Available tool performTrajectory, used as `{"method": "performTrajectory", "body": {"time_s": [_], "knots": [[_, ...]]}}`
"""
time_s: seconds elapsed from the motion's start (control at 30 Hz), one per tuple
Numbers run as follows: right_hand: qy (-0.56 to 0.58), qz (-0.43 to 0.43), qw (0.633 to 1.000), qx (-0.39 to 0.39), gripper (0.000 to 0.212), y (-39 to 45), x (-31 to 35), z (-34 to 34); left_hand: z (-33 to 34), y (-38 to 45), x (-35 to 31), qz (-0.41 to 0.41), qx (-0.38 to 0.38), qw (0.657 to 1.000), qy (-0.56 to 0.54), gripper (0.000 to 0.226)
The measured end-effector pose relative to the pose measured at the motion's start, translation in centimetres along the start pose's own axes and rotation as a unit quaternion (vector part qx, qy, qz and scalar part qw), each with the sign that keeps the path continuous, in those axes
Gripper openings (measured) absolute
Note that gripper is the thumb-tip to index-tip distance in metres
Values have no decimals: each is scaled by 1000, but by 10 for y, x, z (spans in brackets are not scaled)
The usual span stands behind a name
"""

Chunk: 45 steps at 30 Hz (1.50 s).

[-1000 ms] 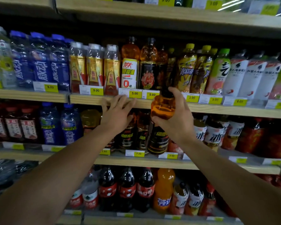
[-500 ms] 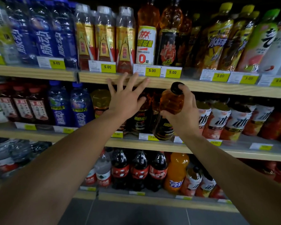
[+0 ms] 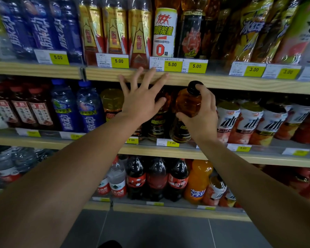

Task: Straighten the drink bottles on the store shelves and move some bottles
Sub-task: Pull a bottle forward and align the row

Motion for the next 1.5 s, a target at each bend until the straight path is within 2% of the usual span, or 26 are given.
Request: {"method": "performTrajectory", "body": {"time_s": [0.13,0.37,0.57,0.7,0.8,1.0,1.17,1.37,1.5], "knots": [[1,20,1000,-2,85,-8,-12,12,0,0,0,-3,1,1000,-5,67],[-14,-3,1000,-11,86,-2,-11,22,0,0,1,-4,0,1000,1,69],[-75,-23,997,9,98,2,-15,23,-3,0,0,-8,6,1000,-3,70],[-15,42,999,2,110,-6,-30,20,-4,0,0,-8,9,1000,-5,71],[21,82,996,-18,106,-17,-39,24,-3,-1,0,-6,18,1000,-3,73],[41,97,994,-11,112,-22,-48,30,-2,-1,0,0,13,1000,-1,75],[54,109,993,-13,107,-16,-50,30,-2,-2,-1,0,19,1000,-5,76],[61,88,994,-28,102,-26,-48,32,-1,0,0,-4,20,1000,-10,79],[25,71,997,-25,102,-22,-40,33,-2,0,0,-8,17,1000,-11,79]]}}
Point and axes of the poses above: each hand's wrist, its own y-axis towards the middle knuckle, its own z-axis out of the palm, x = y × z, the point moved 10 cm from there along y, towards the middle knuckle, and after that the axes turned 4 degrees about -y, right-handed, at the moved point
